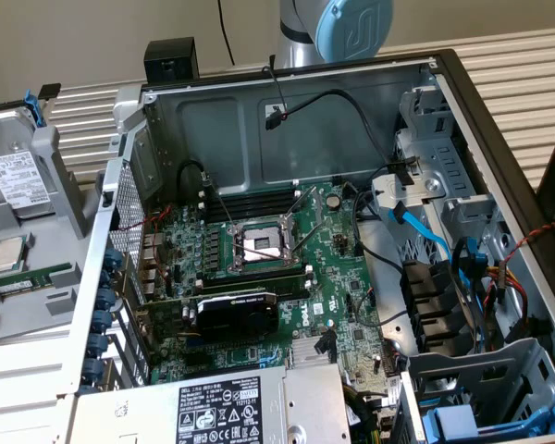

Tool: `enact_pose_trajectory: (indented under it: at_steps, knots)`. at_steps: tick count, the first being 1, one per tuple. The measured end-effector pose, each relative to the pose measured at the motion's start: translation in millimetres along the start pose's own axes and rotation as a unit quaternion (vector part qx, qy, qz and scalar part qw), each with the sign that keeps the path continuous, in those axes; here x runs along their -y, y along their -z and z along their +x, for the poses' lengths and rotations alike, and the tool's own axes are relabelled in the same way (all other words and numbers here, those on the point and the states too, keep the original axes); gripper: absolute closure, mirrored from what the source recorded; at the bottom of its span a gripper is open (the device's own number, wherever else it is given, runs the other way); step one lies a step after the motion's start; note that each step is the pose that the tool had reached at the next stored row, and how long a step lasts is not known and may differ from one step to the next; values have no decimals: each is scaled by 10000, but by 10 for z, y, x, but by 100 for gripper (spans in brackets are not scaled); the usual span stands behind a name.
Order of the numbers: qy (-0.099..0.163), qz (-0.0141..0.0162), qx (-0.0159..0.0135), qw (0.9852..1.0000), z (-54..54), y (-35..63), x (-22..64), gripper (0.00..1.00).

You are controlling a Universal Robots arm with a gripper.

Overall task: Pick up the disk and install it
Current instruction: 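Pick up the disk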

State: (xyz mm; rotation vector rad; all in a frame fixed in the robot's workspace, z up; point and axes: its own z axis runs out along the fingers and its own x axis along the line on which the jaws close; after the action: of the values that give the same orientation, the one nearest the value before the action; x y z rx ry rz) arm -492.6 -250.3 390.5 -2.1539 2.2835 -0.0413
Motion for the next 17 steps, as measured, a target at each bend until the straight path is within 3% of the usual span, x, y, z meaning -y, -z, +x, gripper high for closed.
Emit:
enact_pose_trajectory:
  at_steps: [4,9,17]
  knots:
    - [370,6,8,9993,0,0,0,26]
    - [724,12,15,9974,-12,0,-1,26]
    - [912,16,19,9958,-167,2,-38,26]
